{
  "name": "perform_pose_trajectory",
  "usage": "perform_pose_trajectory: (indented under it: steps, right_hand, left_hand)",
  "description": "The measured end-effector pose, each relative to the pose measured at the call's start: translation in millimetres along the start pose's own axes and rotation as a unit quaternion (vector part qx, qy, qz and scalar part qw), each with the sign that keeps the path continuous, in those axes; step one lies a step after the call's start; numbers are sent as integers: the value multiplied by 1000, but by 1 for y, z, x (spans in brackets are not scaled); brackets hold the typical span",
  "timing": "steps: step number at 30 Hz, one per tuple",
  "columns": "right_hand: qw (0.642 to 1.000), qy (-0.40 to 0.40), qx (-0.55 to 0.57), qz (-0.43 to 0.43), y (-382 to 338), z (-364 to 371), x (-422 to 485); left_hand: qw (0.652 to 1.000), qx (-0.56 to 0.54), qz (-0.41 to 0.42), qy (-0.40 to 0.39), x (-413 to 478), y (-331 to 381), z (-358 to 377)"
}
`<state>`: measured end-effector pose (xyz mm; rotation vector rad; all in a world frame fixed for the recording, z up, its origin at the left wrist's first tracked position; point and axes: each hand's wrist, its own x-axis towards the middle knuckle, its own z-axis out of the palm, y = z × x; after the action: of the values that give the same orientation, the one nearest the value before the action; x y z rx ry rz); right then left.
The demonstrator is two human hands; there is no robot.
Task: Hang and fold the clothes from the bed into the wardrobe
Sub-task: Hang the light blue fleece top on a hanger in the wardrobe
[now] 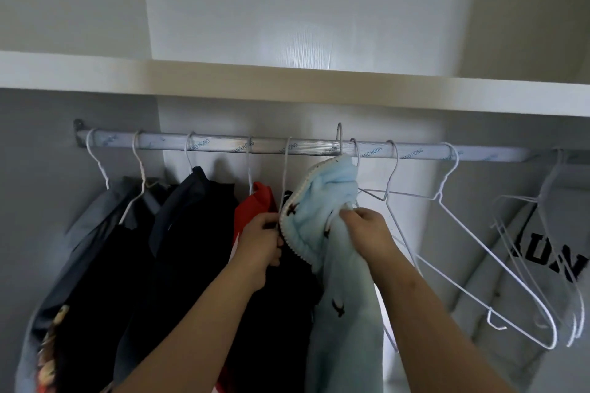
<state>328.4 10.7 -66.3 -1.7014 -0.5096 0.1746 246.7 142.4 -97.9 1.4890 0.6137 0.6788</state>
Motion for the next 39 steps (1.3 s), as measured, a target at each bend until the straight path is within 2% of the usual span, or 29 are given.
perform_pose_trajectory:
  steps: [5,13,18,23,26,28,30,33,36,39]
  right_hand:
    - [999,-22,-28,20,21,10,15]
    - [982,64,-175,-39,36,16,22]
    - [980,87,-171,-43,50,18,4]
    - [979,67,-193,-8,64,11,-12]
    - [986,90,-134,27,67,4,-18]
    - [989,106,-97,39,66,-1,-21]
    - [989,116,-81,42,65,-3,-23]
    - [994,78,-73,37,60,1,-30]
    - [998,-3,-53,32,56,5,-43]
    - [997,-36,-60,35,59,-1,-61]
  left_hand:
    - [999,-39,-19,1,1,-2,6]
    - [997,-73,-2,14,-4,-4,24]
    - [998,-44,35,14,-12,-18,26]
    - [996,57,74,-11,-26,-35,25]
    - [991,102,84,37,-32,-39,22]
    - [989,89,86,81,-35,-39,18]
    - [991,70,75,91,-38,-36,17]
    - [992,84,59,68,-44,-30,23]
    - [986,132,92,48,-57,-26,29]
    - [978,174,107,37,-75,-30,30]
